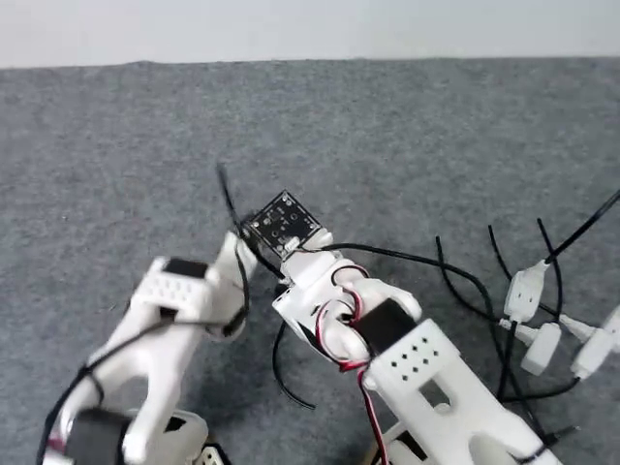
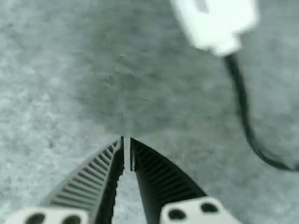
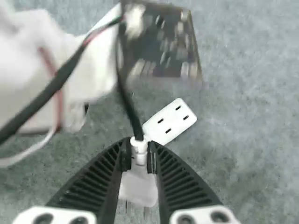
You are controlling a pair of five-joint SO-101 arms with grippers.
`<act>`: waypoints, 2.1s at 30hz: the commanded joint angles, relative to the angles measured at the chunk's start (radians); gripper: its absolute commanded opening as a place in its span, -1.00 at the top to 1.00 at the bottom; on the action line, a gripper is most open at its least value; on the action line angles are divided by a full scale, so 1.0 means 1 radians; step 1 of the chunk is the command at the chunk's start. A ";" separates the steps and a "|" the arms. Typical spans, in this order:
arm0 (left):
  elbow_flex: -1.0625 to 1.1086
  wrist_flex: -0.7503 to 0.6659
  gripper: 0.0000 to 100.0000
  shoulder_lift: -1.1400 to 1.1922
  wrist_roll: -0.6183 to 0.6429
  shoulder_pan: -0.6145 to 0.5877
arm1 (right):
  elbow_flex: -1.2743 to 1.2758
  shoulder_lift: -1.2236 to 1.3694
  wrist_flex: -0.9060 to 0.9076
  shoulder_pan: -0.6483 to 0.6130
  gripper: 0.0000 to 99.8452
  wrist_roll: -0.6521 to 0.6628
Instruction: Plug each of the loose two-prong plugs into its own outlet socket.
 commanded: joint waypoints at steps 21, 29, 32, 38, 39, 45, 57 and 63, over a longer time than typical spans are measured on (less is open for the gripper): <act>0.229 -0.117 0.97 -0.430 0.127 -0.123 | 0.052 0.177 -0.473 0.133 0.98 0.029; 0.223 -0.121 0.97 -0.393 0.126 -0.123 | -0.035 0.361 -0.481 0.134 0.98 0.123; 0.223 -0.121 0.97 -0.393 0.117 -0.123 | -0.044 0.377 -0.467 0.134 0.98 0.150; 0.223 -0.121 0.97 -0.393 0.077 -0.123 | -0.049 0.380 -0.475 0.163 0.98 0.186; 0.223 -0.121 0.97 -0.393 0.077 -0.123 | -0.049 0.380 -0.476 0.166 0.98 0.201; 0.223 -0.121 0.97 -0.393 0.074 -0.123 | -0.049 0.381 -0.478 0.165 0.98 0.227; 0.223 -0.121 0.97 -0.393 0.074 -0.123 | -0.057 0.381 -0.510 0.124 0.98 0.235; 0.223 -0.121 0.97 -0.393 0.072 -0.123 | -0.049 0.387 -0.512 0.124 0.98 0.262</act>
